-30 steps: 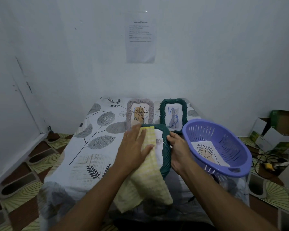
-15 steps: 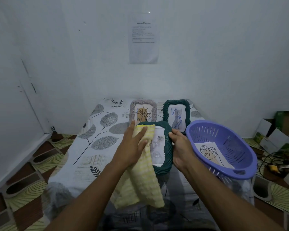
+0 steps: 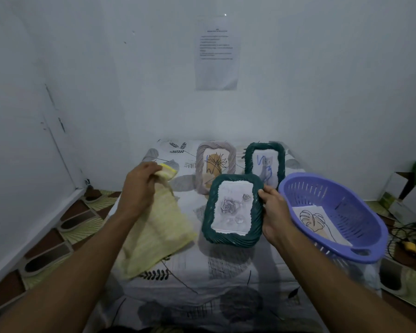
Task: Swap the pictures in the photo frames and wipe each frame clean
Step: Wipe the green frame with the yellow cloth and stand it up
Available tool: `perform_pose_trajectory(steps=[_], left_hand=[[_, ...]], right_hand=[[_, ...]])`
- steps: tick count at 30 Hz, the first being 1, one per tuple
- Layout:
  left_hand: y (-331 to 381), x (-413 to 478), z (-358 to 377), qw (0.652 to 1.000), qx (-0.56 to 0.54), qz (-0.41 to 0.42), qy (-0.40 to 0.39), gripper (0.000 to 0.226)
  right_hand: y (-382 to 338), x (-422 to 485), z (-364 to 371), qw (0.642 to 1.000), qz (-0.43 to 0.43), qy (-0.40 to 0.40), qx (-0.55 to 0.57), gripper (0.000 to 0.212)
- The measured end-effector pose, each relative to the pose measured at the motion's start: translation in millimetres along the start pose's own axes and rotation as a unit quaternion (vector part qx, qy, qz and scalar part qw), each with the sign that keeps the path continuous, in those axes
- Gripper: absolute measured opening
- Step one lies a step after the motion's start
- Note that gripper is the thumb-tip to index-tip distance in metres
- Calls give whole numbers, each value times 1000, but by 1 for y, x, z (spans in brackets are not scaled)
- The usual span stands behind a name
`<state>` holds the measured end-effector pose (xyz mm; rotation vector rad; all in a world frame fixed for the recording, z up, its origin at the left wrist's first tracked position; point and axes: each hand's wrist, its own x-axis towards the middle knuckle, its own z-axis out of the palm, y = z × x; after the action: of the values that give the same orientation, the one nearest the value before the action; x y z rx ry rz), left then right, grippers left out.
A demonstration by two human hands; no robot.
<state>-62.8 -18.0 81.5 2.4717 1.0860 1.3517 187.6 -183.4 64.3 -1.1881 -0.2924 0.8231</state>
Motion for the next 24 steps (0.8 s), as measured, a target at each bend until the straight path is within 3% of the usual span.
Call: perform_pose_trajectory(steps=[2, 5, 7, 12, 17, 19, 21, 24], left_hand=[[-15, -13, 4, 1000, -3, -10, -27, 30], [-41, -63, 33, 980, -9, -73, -186, 31], [-52, -95, 52, 964, 51, -75, -250, 28], [-51, -108, 63, 968, 126, -10, -215, 54], [-30, -105, 67, 962, 105, 15, -252, 63], [-16, -95, 67, 969, 43, -20, -244, 64], [4, -79, 61, 969, -100, -104, -198, 52], [38, -50, 48, 880, -348, -258, -194, 43]], right_hand=[[4, -1, 4, 1000, 7, -5, 7, 26], [9, -2, 8, 1000, 12, -16, 6, 30], [11, -1, 9, 1000, 14, -19, 4, 33], [12, 6, 8, 1000, 12, -25, 6, 31], [14, 10, 9, 999, 0, -51, -6, 28], [12, 10, 11, 998, -5, -63, -4, 27], [11, 11, 15, 997, -11, -79, -3, 27], [9, 12, 25, 994, -21, -110, 1, 24]])
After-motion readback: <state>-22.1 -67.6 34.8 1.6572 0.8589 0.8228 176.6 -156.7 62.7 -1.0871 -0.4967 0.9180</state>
